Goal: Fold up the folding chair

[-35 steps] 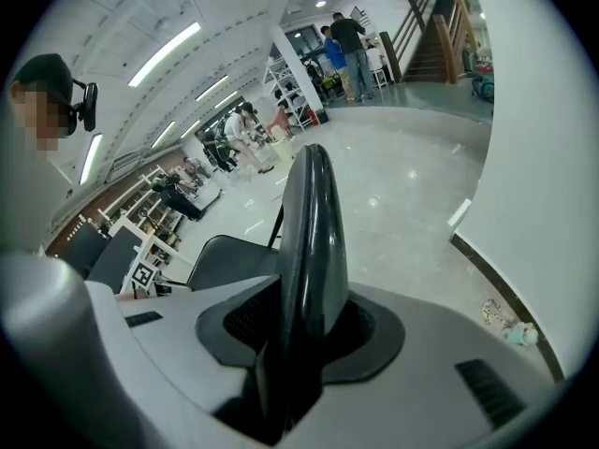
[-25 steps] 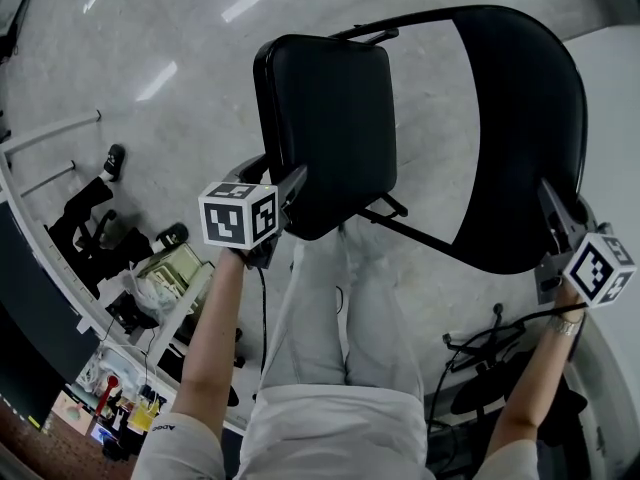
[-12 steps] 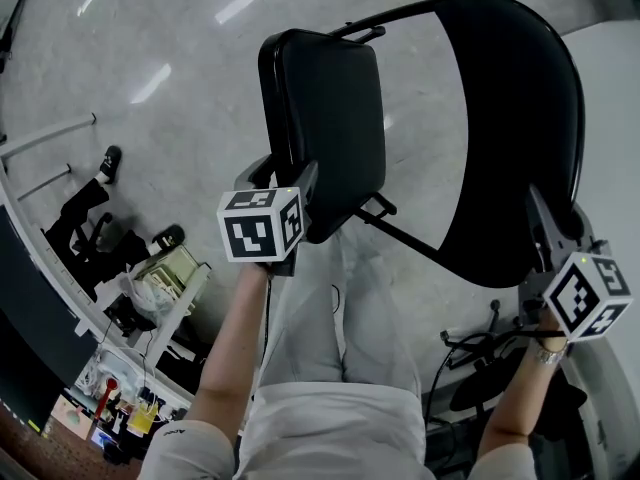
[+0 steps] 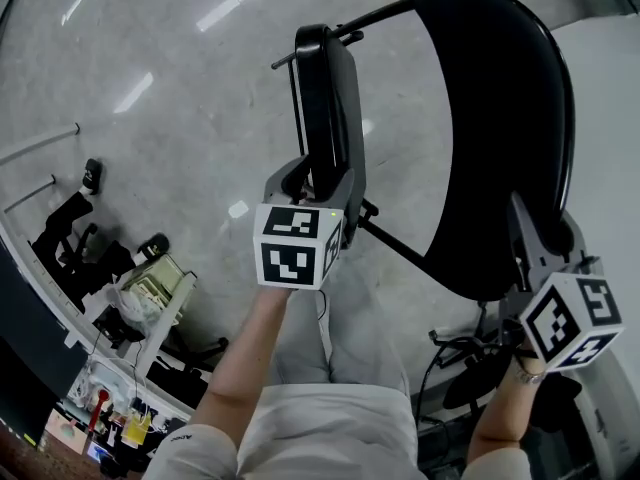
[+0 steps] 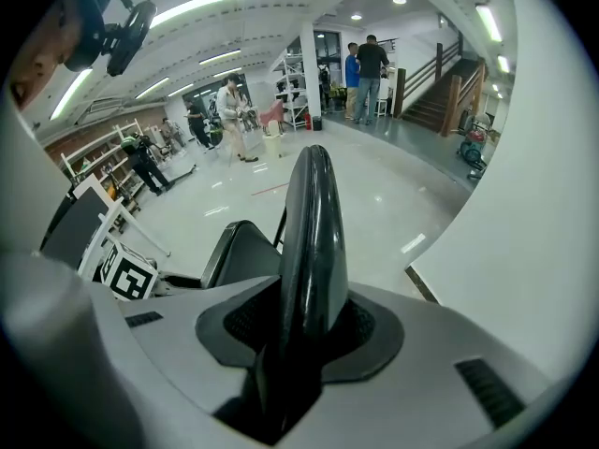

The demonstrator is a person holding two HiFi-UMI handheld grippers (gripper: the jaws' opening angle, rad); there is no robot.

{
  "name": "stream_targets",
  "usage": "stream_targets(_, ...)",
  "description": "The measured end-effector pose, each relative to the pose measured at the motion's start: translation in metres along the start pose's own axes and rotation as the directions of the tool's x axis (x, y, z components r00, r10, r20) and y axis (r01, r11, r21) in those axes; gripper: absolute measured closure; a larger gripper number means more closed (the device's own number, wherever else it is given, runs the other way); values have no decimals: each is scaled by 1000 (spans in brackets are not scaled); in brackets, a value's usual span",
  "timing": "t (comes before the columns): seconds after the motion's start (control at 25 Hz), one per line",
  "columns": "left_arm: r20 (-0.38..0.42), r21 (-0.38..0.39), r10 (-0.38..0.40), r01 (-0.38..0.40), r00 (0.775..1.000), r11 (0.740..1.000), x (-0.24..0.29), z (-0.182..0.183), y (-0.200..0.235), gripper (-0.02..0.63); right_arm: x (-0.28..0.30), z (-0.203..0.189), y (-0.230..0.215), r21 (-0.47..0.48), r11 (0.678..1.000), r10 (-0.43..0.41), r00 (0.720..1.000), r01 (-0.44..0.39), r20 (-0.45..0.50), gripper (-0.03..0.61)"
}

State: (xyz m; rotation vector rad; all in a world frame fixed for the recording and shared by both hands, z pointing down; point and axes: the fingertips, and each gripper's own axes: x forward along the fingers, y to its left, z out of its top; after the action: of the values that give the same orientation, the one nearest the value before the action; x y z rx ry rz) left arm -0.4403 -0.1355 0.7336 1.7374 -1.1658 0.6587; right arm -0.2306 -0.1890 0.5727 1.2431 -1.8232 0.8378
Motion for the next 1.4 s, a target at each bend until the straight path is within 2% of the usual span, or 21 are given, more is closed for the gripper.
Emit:
stream_targets(0.28, 5, 65, -25, 25, 1000, 998, 12, 9, -30, 379, -5, 4, 0, -16, 1000, -19, 1000, 19, 0, 446)
stream_targets(0.48, 0, 126, -77, 76, 997, 989, 24, 13, -56, 379, -10, 6, -3, -29, 999, -46, 999, 46, -1, 446)
stream_targets(0.68, 25, 150, -85, 81, 996, 985, 34, 15, -71, 379, -12, 6, -3, -37, 998, -56, 998, 56, -2, 446)
stream_targets(1.2, 11, 221, -137, 131, 991, 966, 68, 22, -119, 379, -15, 11, -3, -65, 993, -97, 995, 96, -7, 446)
stream_targets(1.4, -2, 212, -151, 148, 988, 966, 73, 20, -122, 379, -14, 9, -4, -66, 992, -105, 994, 105, -10, 446)
